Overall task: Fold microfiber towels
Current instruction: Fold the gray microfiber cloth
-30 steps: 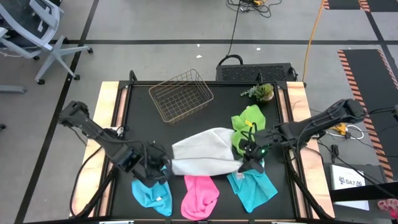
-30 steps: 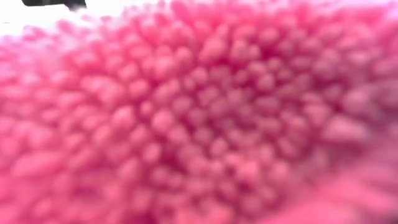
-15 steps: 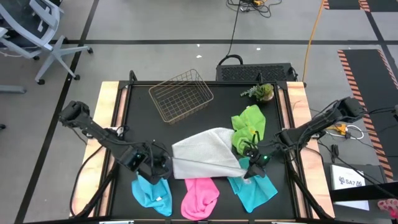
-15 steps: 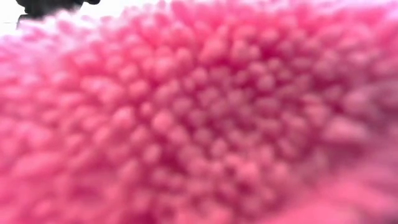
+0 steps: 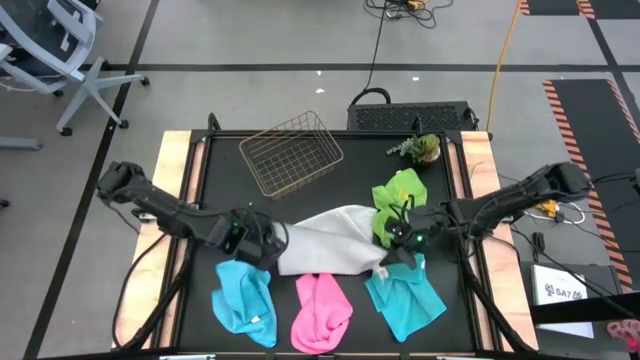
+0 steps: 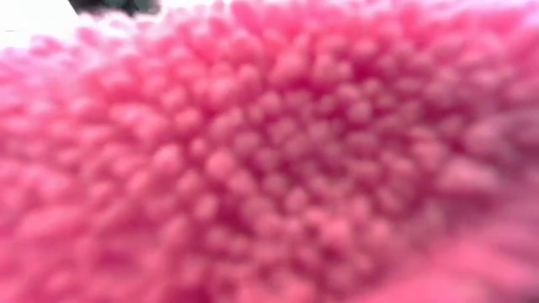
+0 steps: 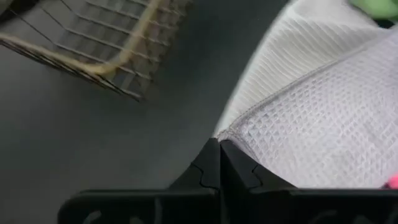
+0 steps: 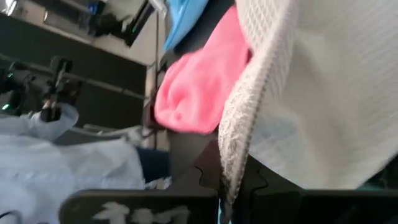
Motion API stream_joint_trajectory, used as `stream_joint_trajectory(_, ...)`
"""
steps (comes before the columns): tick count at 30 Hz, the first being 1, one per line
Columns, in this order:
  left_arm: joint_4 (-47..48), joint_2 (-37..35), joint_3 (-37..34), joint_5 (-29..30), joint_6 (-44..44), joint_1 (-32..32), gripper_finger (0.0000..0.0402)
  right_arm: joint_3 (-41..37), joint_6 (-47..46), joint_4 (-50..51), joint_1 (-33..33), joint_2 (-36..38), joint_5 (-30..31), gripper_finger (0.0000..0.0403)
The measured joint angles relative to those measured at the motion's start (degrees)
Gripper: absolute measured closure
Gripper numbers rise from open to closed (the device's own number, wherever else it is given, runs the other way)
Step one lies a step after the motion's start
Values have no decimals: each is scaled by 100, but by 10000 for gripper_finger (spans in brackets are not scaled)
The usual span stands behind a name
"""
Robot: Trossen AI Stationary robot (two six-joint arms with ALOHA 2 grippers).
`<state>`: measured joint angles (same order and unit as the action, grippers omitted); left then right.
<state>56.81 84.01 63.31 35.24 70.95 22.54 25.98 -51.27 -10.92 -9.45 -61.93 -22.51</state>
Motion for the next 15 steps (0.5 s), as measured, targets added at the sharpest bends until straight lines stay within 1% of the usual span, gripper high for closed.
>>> stream_joint_trajectory(4,8,0,0,77,-291,-323,402,0,515,0,558,0,-30,403)
stream_joint_trajectory(9,4,0,0,-40,-509,-517,402,0,844,0,1136,0,-351,403)
stream_joint_trajectory(12,3,0,0,-48,-502,-508,402,0,703,-99,1277,0,-588,403)
stream_joint_trajectory(15,9,-34,19,-48,-543,-474,402,62,686,-305,1282,0,-788,403)
